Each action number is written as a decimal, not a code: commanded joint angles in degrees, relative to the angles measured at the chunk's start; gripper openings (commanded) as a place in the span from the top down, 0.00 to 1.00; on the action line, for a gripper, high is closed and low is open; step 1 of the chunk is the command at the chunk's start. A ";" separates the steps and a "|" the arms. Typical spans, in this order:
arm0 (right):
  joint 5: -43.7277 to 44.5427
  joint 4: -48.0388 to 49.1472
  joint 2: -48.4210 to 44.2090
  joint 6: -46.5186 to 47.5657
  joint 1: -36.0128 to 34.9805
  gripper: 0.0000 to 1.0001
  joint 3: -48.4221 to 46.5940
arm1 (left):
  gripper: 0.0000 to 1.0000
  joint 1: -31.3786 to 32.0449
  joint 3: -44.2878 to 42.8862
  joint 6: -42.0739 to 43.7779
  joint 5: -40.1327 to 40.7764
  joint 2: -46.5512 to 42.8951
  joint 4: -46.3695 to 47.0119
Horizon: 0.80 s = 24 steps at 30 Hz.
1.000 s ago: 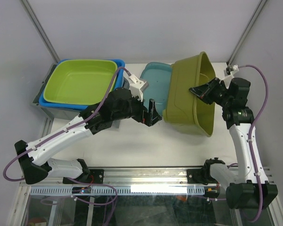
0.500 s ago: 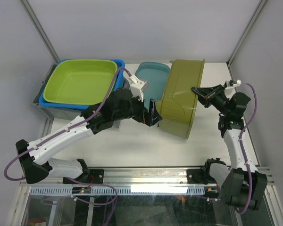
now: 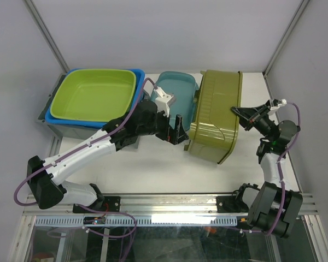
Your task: Turn the large container upside down
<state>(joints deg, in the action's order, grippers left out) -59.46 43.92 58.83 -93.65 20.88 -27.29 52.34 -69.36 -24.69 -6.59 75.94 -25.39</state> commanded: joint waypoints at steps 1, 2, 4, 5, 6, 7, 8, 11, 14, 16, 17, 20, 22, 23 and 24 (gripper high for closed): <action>-7.07 11.33 1.35 -3.62 2.98 1.00 0.12 | 0.02 -0.37 -1.13 2.86 -8.70 -0.41 8.41; -7.38 12.13 1.90 -4.02 3.09 1.00 0.57 | 0.02 -0.32 -1.42 2.93 -10.03 0.44 9.32; -7.83 14.51 3.16 -5.35 3.53 1.00 1.58 | 0.05 -0.37 -2.10 2.86 -13.16 2.40 11.16; -8.06 16.77 3.94 -6.71 3.96 1.00 2.21 | 0.07 -0.32 -2.74 2.77 -14.44 3.48 11.57; -8.18 18.96 4.62 -8.30 4.40 1.00 2.75 | 0.10 -0.38 -3.44 2.72 -15.57 4.65 11.73; -8.12 21.31 5.21 -9.66 4.75 1.00 3.18 | 0.12 -0.37 -4.11 2.67 -16.92 5.40 11.83; -8.10 23.00 5.66 -10.67 4.92 1.00 3.55 | 0.16 -0.35 -4.57 2.48 -17.98 6.92 12.17; -8.24 24.67 6.46 -11.26 5.46 1.00 4.06 | 0.27 -0.36 -5.10 1.39 -19.33 8.97 13.39; -8.38 24.21 6.34 -10.72 5.49 1.00 4.35 | 0.37 -0.36 -5.24 0.70 -20.08 10.09 14.77; -8.47 23.46 6.29 -10.08 5.57 1.00 4.49 | 0.44 -0.36 -5.34 -0.04 -20.56 10.51 16.05; -8.60 22.95 6.20 -9.68 5.61 1.00 4.44 | 0.50 -0.33 -5.46 -0.50 -20.64 10.77 16.69; -8.93 20.07 5.77 -7.86 5.57 1.00 4.36 | 0.76 -0.35 -6.12 -1.29 -20.69 11.55 17.96; -8.94 17.11 5.16 -5.40 5.65 1.00 4.27 | 0.92 -0.36 -6.96 -1.55 -20.91 12.27 18.13; -8.92 15.08 4.72 -4.21 5.70 1.00 4.14 | 0.99 -0.30 -7.27 -1.59 -20.98 12.56 18.17; -8.98 13.31 4.39 -2.99 5.74 1.00 4.03 | 1.00 -0.29 -7.54 -1.73 -21.03 12.90 18.24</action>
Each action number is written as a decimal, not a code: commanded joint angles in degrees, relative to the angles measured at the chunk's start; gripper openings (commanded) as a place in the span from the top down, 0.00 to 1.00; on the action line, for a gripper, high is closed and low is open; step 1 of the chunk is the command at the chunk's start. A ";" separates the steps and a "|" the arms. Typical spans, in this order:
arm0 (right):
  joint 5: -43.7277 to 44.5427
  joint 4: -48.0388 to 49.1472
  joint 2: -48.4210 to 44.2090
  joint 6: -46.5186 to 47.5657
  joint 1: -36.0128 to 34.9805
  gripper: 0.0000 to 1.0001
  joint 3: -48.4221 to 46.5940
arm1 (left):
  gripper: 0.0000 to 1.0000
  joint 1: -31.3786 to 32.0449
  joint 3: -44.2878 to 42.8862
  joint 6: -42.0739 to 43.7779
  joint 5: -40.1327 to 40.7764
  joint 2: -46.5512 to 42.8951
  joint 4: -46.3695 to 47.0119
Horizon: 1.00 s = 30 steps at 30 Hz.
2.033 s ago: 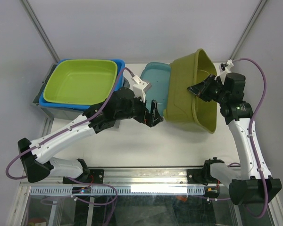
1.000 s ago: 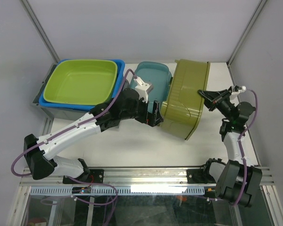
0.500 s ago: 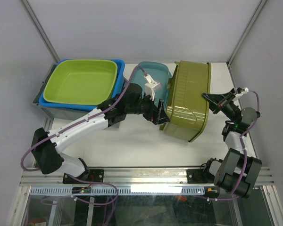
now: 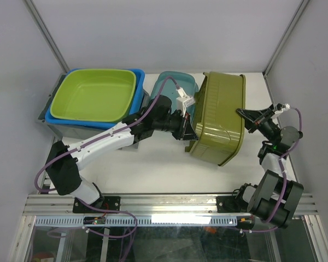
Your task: Turn the large container upside down
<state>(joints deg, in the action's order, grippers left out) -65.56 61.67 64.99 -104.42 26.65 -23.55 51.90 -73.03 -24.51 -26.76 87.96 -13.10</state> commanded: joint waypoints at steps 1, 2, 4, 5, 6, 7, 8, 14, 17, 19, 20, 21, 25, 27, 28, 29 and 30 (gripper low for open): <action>-3.03 -6.82 -2.17 9.23 0.04 1.00 0.00 | 1.00 0.13 -4.13 -2.02 -0.91 1.12 5.94; -2.95 -9.85 -2.67 11.19 0.11 0.99 -0.41 | 1.00 0.15 -4.40 -2.11 -0.92 1.31 5.93; -2.89 -16.85 -4.12 11.80 0.56 0.95 -1.40 | 1.00 0.36 -5.14 -2.20 -0.64 1.83 5.96; -2.89 -24.39 -5.13 11.80 0.92 0.95 -2.86 | 1.00 0.44 -5.56 -2.21 -0.28 2.04 5.98; -1.47 -32.40 -6.41 21.41 1.17 0.69 -4.55 | 1.00 0.68 -6.00 -2.16 0.16 2.22 5.95; -1.47 -43.78 -7.53 21.41 1.47 0.69 -7.70 | 1.00 0.89 -6.47 -2.05 0.71 2.48 5.98; 3.87 -56.85 -8.15 40.85 1.61 0.51 -12.06 | 1.00 1.12 -7.09 -2.10 1.34 2.90 5.98; 31.16 -95.67 -7.22 69.43 1.65 0.28 -29.45 | 1.00 2.59 -13.00 -0.71 1.29 7.78 4.29; 33.20 -96.39 -7.41 70.57 1.56 0.28 -28.38 | 1.00 3.39 -16.47 0.00 1.51 9.97 3.26; 36.71 -96.60 -8.43 71.36 1.56 0.28 -27.33 | 1.00 3.79 -18.20 0.18 1.60 11.03 2.90; 38.85 -97.23 -8.87 71.99 1.56 0.28 -27.26 | 1.00 3.93 -18.91 0.29 1.77 11.36 2.69; 41.12 -98.23 -9.25 72.65 1.56 0.28 -27.57 | 1.00 3.91 -19.50 0.40 1.86 11.70 2.51; 49.96 -100.24 -10.97 73.81 1.43 0.28 -27.94 | 1.00 3.96 -22.34 1.17 1.93 12.73 1.77; 53.01 -100.32 -11.72 73.83 1.25 0.27 -27.36 | 1.00 4.01 -24.16 1.22 1.17 13.81 1.66; 54.40 -100.42 -11.97 73.86 1.17 0.27 -27.08 | 1.00 4.15 -25.10 1.14 0.78 14.44 1.63; 55.78 -100.53 -12.25 74.17 1.12 0.27 -26.84 | 1.00 4.36 -26.22 1.09 0.15 15.31 1.67; 57.26 -100.52 -12.56 74.29 1.00 0.27 -26.44 | 1.00 4.62 -27.34 0.94 -0.15 16.13 1.65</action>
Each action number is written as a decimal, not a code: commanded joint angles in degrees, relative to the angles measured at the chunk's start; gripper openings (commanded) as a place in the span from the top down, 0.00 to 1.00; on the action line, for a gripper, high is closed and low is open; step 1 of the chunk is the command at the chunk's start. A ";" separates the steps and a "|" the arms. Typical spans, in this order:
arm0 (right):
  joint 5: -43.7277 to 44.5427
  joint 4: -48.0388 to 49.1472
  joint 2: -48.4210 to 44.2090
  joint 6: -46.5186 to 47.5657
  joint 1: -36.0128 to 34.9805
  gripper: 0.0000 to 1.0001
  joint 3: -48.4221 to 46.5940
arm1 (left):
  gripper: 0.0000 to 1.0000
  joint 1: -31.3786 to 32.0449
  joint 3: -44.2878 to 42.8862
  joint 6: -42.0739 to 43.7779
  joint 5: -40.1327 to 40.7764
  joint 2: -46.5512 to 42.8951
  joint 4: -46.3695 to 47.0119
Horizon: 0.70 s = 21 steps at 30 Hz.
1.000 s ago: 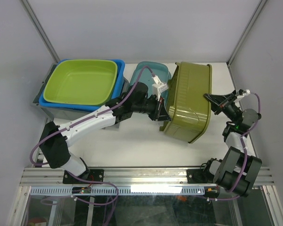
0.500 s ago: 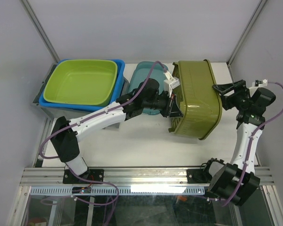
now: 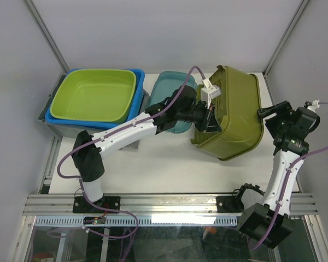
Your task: Turn the large container upside down
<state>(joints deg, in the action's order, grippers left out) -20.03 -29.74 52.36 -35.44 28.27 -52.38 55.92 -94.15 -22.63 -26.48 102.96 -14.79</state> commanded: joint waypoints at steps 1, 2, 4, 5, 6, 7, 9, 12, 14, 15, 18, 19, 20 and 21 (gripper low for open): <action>13.47 -9.19 -0.28 5.37 -0.73 0.27 2.75 | 1.00 0.98 -7.35 -1.07 -1.08 2.10 3.29; 15.04 -9.26 -0.64 5.38 -0.90 0.27 3.07 | 1.00 1.41 -8.55 -1.20 -1.45 2.94 3.29; 17.94 -9.35 -1.44 4.76 -1.19 0.26 3.77 | 1.00 2.31 -10.71 -1.42 -1.85 4.62 3.28; 19.32 -9.69 -1.76 4.25 -1.20 0.26 3.80 | 1.00 2.68 -11.66 -1.57 -1.89 5.35 3.36; 20.24 -10.02 -2.15 4.16 -1.25 0.26 3.71 | 1.00 3.04 -12.73 -1.74 -2.09 6.06 3.37; 21.05 -10.31 -2.47 3.89 -1.35 0.25 3.52 | 1.00 3.27 -13.41 -1.90 -2.16 6.71 3.37; 22.93 -11.73 -3.04 3.33 -1.38 0.24 2.14 | 1.00 3.61 -14.37 -2.25 -2.26 8.00 3.34; 23.80 -14.43 -4.01 2.04 -1.46 0.23 -0.60 | 1.00 3.67 -14.84 -3.11 -2.60 9.50 4.00; 24.26 -16.02 -4.69 1.03 -1.47 0.22 -2.52 | 1.00 3.67 -14.92 -3.83 -2.70 10.56 4.75; 24.75 -17.30 -4.89 0.20 -1.42 0.22 -3.80 | 0.98 3.67 -14.91 -4.04 -2.78 11.02 4.98; 25.21 -20.21 -5.39 -1.41 -1.53 0.21 -7.37 | 0.68 3.67 -14.91 -4.57 -2.79 12.27 5.95; 25.40 -21.08 -5.54 -1.65 -1.51 0.21 -8.72 | 0.63 3.67 -15.00 -4.67 -2.74 12.61 6.23; 25.72 -22.00 -5.70 -2.00 -1.67 0.21 -9.99 | 0.60 3.67 -15.20 -4.70 -2.50 12.96 6.48; 26.15 -22.70 -5.88 -2.22 -1.76 0.20 -11.12 | 0.54 3.65 -15.27 -4.68 -2.40 13.28 6.73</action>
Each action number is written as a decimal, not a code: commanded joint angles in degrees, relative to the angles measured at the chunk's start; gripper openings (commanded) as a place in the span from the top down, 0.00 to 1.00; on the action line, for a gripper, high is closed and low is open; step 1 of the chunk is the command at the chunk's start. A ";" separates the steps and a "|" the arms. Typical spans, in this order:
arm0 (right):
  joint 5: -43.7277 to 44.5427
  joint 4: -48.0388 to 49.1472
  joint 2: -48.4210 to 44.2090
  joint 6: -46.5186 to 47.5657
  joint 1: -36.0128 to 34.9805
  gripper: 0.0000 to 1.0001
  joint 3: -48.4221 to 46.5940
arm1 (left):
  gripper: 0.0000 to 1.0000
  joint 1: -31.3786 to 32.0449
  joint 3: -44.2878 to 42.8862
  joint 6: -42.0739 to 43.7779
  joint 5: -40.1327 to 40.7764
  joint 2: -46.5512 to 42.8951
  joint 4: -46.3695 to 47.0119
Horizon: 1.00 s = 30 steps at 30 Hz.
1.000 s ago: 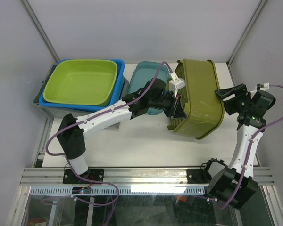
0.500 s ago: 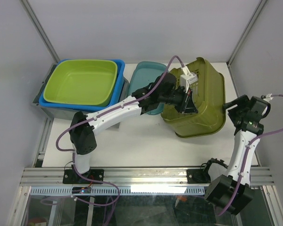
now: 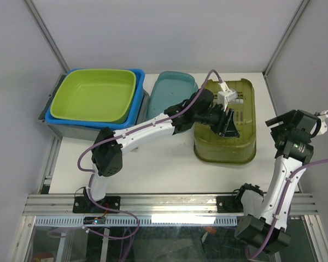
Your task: Turn the large container upside down
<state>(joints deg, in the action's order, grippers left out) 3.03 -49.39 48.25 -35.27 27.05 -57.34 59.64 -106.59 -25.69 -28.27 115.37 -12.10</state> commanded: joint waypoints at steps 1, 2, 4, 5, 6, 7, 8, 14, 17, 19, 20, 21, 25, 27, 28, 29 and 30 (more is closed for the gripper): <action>3.20 -3.62 -1.88 -2.39 -0.66 0.20 -7.34 | 0.48 -0.13 -2.84 -1.62 -0.52 1.23 4.16; 3.26 -4.27 -2.05 -2.36 -0.94 0.20 -8.52 | 0.42 -0.13 -4.13 -1.64 -0.55 1.59 4.18; 2.35 -4.96 -2.39 -1.48 -1.33 0.20 -10.77 | 0.30 -0.09 -5.40 -1.72 -0.76 2.42 4.12; 2.14 -5.31 -2.58 -1.09 -1.72 0.20 -11.87 | 0.26 -0.13 -5.81 -1.77 -1.00 2.72 4.26; 1.76 -5.48 -2.68 -0.68 -2.06 0.20 -12.83 | 0.24 -0.13 -6.06 -1.83 -1.19 2.95 4.30; 1.23 -5.79 -2.76 -0.22 -2.42 0.20 -13.78 | 0.22 -0.13 -6.51 -1.90 -1.37 3.08 4.22; 0.20 -5.94 -2.86 0.53 -2.82 0.20 -14.80 | 0.20 -0.13 -6.75 -1.90 -1.50 2.94 4.31; -8.27 -1.94 -4.96 7.72 -5.58 0.22 -13.77 | 0.01 -0.49 -3.94 1.82 2.41 -3.14 3.28; -11.61 -0.68 -4.71 9.65 -6.57 0.22 -13.47 | 0.01 -2.72 -0.02 2.80 4.08 -6.34 0.82; -15.44 -0.06 -4.34 10.60 -7.24 0.22 -13.16 | 0.01 -4.61 3.48 2.61 4.58 -9.47 0.10; -17.94 0.38 -4.37 10.87 -7.60 0.22 -12.59 | 0.01 -5.44 5.48 2.69 5.18 -11.51 0.06; -20.37 0.95 -4.63 10.80 -7.96 0.22 -11.69 | 0.01 -6.10 7.77 2.94 6.14 -13.80 -0.13; -29.40 3.71 -6.75 9.53 -9.84 0.19 -7.05 | 0.01 -7.88 13.37 6.43 11.45 -21.35 -4.28; -31.49 3.74 -8.11 8.90 -11.45 0.17 -5.43 | 0.01 -8.65 14.91 7.92 13.76 -24.87 -7.27; -32.40 3.50 -8.84 8.63 -12.46 0.16 -4.56 | 0.01 -8.92 15.74 8.68 15.44 -26.20 -9.05; -33.07 3.35 -9.58 8.35 -13.85 0.15 -3.50 | 0.01 -9.12 16.58 8.94 17.01 -27.64 -10.22; -34.00 3.33 -10.49 7.96 -15.27 0.14 -2.23 | 0.01 -9.35 17.41 8.99 18.57 -29.01 -11.12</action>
<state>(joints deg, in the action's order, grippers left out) -22.70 -49.12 41.32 -26.94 15.66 -61.89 50.11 -91.20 -20.27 -16.32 93.34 -19.14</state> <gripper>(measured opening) 0.841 0.990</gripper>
